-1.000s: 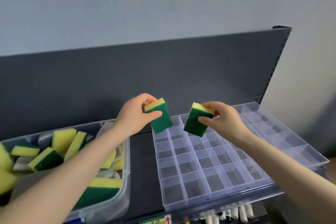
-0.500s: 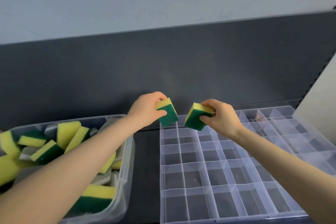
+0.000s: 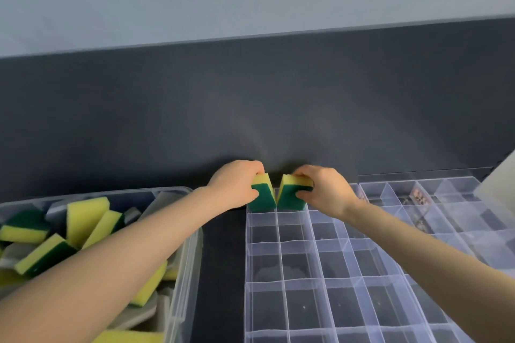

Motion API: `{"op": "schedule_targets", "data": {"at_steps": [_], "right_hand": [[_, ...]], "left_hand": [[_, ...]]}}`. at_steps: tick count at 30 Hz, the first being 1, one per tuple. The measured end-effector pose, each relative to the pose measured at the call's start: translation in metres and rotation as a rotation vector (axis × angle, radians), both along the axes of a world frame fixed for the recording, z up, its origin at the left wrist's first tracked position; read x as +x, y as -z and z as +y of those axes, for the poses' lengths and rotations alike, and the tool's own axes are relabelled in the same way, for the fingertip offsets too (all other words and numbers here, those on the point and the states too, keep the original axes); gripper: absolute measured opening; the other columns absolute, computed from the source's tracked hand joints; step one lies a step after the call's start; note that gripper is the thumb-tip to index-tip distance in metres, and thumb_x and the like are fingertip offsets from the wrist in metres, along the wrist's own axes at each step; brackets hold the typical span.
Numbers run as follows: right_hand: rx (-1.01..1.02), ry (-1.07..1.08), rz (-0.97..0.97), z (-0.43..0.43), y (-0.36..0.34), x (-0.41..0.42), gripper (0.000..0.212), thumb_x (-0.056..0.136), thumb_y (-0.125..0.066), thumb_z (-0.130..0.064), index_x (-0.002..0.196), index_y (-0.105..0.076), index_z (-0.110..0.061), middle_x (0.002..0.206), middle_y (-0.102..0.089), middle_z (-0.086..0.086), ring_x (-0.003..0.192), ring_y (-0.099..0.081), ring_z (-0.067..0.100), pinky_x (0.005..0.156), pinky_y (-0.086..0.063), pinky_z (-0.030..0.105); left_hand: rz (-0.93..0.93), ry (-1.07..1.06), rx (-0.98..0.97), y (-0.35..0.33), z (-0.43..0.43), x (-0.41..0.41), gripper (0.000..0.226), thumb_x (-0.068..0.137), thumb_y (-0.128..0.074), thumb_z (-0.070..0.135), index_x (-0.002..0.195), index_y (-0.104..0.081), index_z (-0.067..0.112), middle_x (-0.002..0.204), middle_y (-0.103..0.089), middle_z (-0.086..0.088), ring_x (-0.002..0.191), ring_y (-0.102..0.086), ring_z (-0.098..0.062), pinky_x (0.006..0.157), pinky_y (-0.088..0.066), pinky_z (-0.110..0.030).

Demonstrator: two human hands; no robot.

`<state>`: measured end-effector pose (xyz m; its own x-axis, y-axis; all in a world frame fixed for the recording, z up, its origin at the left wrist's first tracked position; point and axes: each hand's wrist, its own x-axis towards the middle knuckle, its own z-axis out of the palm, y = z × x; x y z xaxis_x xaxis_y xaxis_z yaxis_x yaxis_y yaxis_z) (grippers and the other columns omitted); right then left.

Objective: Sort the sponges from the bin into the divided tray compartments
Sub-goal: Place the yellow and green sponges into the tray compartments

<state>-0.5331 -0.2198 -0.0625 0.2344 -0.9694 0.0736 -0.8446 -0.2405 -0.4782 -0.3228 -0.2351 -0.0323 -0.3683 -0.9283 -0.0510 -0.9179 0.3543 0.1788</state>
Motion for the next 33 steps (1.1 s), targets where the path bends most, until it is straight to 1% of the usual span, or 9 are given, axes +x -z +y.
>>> {"op": "schedule_targets", "data": {"at_steps": [3,6,10,13,17,22,25,27,33], "right_hand": [[0.029,-0.031,0.042,-0.005,0.005,0.000,0.035,0.081,-0.065,-0.020,0.114,-0.058,-0.024,0.106,-0.064,-0.004,0.091,-0.057,0.020,0.071,-0.039,0.023],[0.064,-0.058,0.068,-0.008,0.008,-0.001,0.036,0.081,-0.066,-0.021,0.115,-0.057,-0.024,0.106,-0.064,-0.003,0.091,-0.058,0.021,0.072,-0.043,0.025],[0.096,-0.124,0.127,-0.010,0.011,-0.001,0.032,0.081,-0.066,-0.024,0.113,-0.059,-0.025,0.105,-0.064,-0.003,0.090,-0.058,0.019,0.075,-0.045,0.024],[0.114,-0.172,0.182,-0.010,0.014,0.001,0.032,0.082,-0.065,-0.029,0.114,-0.059,-0.024,0.106,-0.064,-0.002,0.092,-0.058,0.020,0.078,-0.045,0.026],[0.131,-0.156,0.226,-0.010,0.021,0.004,0.030,0.084,-0.062,-0.029,0.114,-0.060,-0.024,0.108,-0.065,0.001,0.095,-0.058,0.023,0.080,-0.045,0.028],[0.130,-0.177,0.237,-0.008,0.021,0.006,0.028,0.084,-0.060,-0.027,0.112,-0.060,-0.024,0.107,-0.065,0.000,0.094,-0.059,0.022,0.080,-0.049,0.030],[0.125,-0.181,0.224,-0.006,0.020,0.005,0.029,0.084,-0.061,-0.027,0.113,-0.059,-0.025,0.109,-0.064,-0.001,0.095,-0.059,0.021,0.077,-0.045,0.026],[0.113,-0.186,0.214,-0.005,0.017,0.004,0.030,0.083,-0.062,-0.027,0.113,-0.059,-0.025,0.109,-0.064,-0.001,0.095,-0.058,0.020,0.078,-0.047,0.027],[0.080,-0.181,0.215,-0.002,0.007,0.000,0.041,0.083,-0.063,-0.029,0.124,-0.055,-0.025,0.117,-0.062,0.000,0.104,-0.057,0.022,0.085,-0.046,0.030]], "left_hand": [[-0.016,-0.036,-0.011,0.000,-0.003,0.001,0.035,0.084,-0.065,0.021,0.117,-0.056,0.021,0.112,-0.061,0.003,0.095,-0.055,-0.018,0.068,-0.042,-0.029],[-0.031,-0.031,0.033,0.001,-0.003,-0.002,0.035,0.081,-0.069,0.022,0.114,-0.058,0.023,0.108,-0.061,0.004,0.090,-0.051,-0.016,0.065,-0.038,-0.028],[-0.077,0.020,0.105,0.011,0.001,-0.010,0.038,0.078,-0.075,0.028,0.114,-0.061,0.022,0.106,-0.063,0.004,0.090,-0.054,-0.018,0.066,-0.040,-0.029],[-0.088,0.007,0.119,0.019,0.003,-0.013,0.043,0.078,-0.076,0.029,0.117,-0.061,0.020,0.109,-0.063,0.001,0.096,-0.057,-0.020,0.069,-0.042,-0.030],[-0.077,-0.021,0.132,0.029,0.008,-0.016,0.046,0.082,-0.073,0.026,0.125,-0.058,0.019,0.117,-0.063,-0.002,0.104,-0.058,-0.024,0.081,-0.050,-0.035],[-0.053,-0.039,0.121,0.031,0.010,-0.017,0.045,0.083,-0.072,0.026,0.125,-0.057,0.018,0.115,-0.063,-0.002,0.102,-0.058,-0.024,0.078,-0.048,-0.032],[-0.050,-0.051,0.116,0.033,0.014,-0.018,0.045,0.081,-0.074,0.031,0.121,-0.059,0.019,0.111,-0.063,-0.001,0.099,-0.059,-0.023,0.080,-0.052,-0.037],[-0.049,-0.057,0.107,0.033,0.016,-0.019,0.047,0.078,-0.075,0.035,0.119,-0.058,0.019,0.109,-0.063,-0.001,0.097,-0.059,-0.023,0.081,-0.052,-0.039],[-0.025,-0.085,0.064,0.025,0.019,-0.014,0.065,0.078,-0.075,0.037,0.135,-0.048,0.022,0.123,-0.058,0.001,0.109,-0.055,-0.021,0.085,-0.050,-0.034]]}}
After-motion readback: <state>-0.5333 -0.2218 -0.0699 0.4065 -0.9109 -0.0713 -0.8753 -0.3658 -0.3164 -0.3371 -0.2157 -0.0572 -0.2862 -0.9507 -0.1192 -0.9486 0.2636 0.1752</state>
